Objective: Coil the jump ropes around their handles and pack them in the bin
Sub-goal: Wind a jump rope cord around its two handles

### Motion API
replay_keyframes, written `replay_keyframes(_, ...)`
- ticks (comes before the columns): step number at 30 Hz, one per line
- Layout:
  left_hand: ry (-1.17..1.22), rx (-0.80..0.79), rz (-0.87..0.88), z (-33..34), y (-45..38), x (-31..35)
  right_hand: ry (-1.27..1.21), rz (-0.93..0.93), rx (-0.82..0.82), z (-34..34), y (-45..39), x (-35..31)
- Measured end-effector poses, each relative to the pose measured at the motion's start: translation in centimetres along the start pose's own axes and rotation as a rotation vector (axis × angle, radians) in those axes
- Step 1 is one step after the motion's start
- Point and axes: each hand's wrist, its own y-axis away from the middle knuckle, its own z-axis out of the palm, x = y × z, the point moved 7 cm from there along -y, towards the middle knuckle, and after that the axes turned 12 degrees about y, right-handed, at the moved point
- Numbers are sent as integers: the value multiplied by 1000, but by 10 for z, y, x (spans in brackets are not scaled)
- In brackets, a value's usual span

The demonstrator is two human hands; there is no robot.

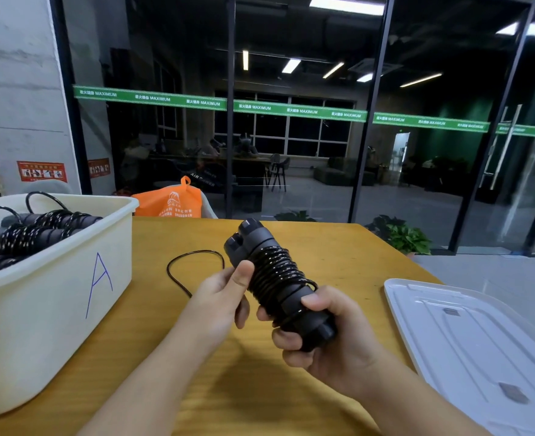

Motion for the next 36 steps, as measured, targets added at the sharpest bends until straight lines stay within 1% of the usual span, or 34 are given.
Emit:
replay_keyframes(4,236,-106,-107,6,0,-8,-58,0,-40,0,0,0)
replay_keyframes(6,265,-93,-94,6,0,-7,-67,-2,-33,-1,0,0)
replay_keyframes(8,226,-31,-59,5,2,-3,-12,-8,6,-4,-1,-1)
replay_keyframes(12,29,123,18,-2,5,7,205,-51,169,-12,0,-8)
replay_keyframes(16,-58,224,68,-8,6,15,549,-190,377,-13,5,-26)
replay_keyframes(17,-68,245,73,-9,7,16,635,-234,406,-13,8,-30)
replay_keyframes(19,-92,279,87,-10,8,16,763,-288,406,-11,11,-33)
replay_keyframes(20,-100,299,95,-11,9,15,783,-290,388,-9,11,-33)
replay_keyframes(22,-107,343,109,-12,11,14,792,-264,336,-7,9,-29)
replay_keyframes(24,-127,393,121,-13,13,15,873,-235,291,-5,6,-23)
replay_keyframes(29,-177,463,126,-14,18,15,1290,-136,267,-7,-4,-5)
replay_keyframes(31,-197,473,107,-14,18,14,1418,-110,290,-6,-4,-4)
replay_keyframes(33,-207,472,99,-14,18,14,1489,-104,351,-5,-1,-7)
replay_keyframes(36,-217,445,102,-12,17,14,1555,-175,474,-3,4,-17)
